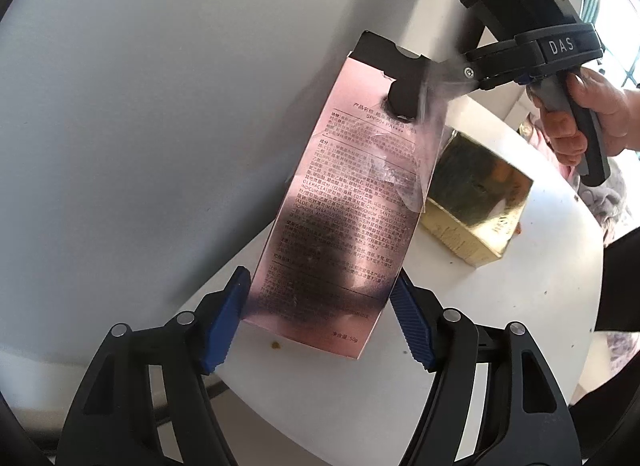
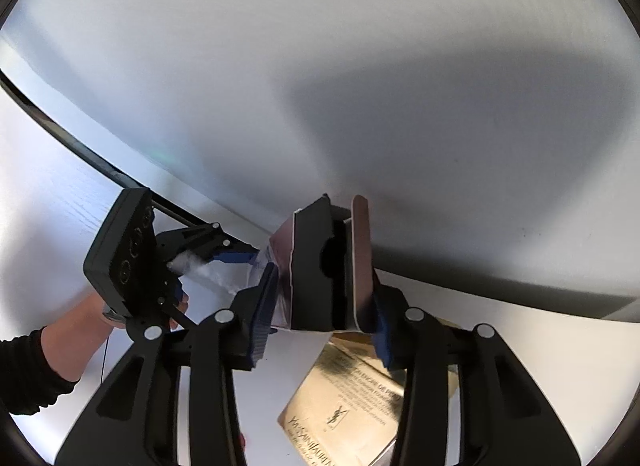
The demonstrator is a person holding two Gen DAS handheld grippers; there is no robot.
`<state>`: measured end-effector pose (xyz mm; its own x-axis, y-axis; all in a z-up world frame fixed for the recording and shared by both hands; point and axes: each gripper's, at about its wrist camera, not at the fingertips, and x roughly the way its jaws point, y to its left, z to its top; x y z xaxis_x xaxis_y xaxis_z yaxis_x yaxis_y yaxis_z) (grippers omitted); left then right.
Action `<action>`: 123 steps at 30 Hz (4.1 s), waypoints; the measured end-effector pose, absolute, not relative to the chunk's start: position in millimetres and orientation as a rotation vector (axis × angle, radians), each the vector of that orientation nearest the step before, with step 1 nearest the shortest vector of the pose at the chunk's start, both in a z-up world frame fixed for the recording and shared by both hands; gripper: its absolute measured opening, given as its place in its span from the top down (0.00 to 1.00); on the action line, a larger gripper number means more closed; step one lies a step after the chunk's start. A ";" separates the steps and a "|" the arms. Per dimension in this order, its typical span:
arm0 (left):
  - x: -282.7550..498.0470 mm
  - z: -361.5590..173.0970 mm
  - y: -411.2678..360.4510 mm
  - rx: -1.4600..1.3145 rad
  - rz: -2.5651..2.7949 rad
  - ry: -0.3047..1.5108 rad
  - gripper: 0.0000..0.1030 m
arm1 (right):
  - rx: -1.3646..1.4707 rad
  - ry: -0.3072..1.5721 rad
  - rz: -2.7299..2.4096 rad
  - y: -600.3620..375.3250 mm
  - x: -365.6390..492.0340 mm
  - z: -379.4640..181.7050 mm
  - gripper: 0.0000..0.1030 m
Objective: Collect trash
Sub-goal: 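Lift the pink box with the right tool and carry it over the bin, then open the right tool to drop the pink box into the bin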
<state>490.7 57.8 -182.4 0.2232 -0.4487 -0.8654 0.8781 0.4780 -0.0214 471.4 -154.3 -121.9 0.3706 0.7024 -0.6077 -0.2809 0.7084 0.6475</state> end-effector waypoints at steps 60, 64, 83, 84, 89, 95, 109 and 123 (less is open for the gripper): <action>61.0 -189.3 177.9 0.238 -0.302 0.837 0.35 | 0.007 0.926 1.338 4.8 174.2 -136.9 0.61; 15.7 -193.9 166.3 0.236 -0.252 0.835 0.37 | -0.053 0.889 1.398 -0.1 130.9 -134.0 0.61; -87.9 -264.2 186.2 0.067 -0.166 0.927 0.39 | -0.135 1.065 1.481 75.9 65.1 -219.7 0.61; -86.7 -270.0 189.2 0.056 -0.166 0.934 0.39 | -0.144 1.076 1.483 75.5 61.9 -222.4 0.61; -81.2 -311.1 203.5 0.001 -0.167 0.980 0.39 | -0.179 1.153 1.483 100.4 62.4 -260.6 0.61; -68.7 -359.9 215.0 -0.055 -0.183 1.037 0.39 | -0.240 1.235 1.475 110.7 48.3 -295.6 0.61; -46.5 -417.5 221.6 -0.115 -0.190 1.084 0.29 | -0.347 1.329 1.445 123.1 49.0 -340.9 0.61; -67.3 -365.9 212.7 -0.068 -0.085 1.019 0.06 | -0.329 1.169 1.391 104.6 38.4 -296.4 0.07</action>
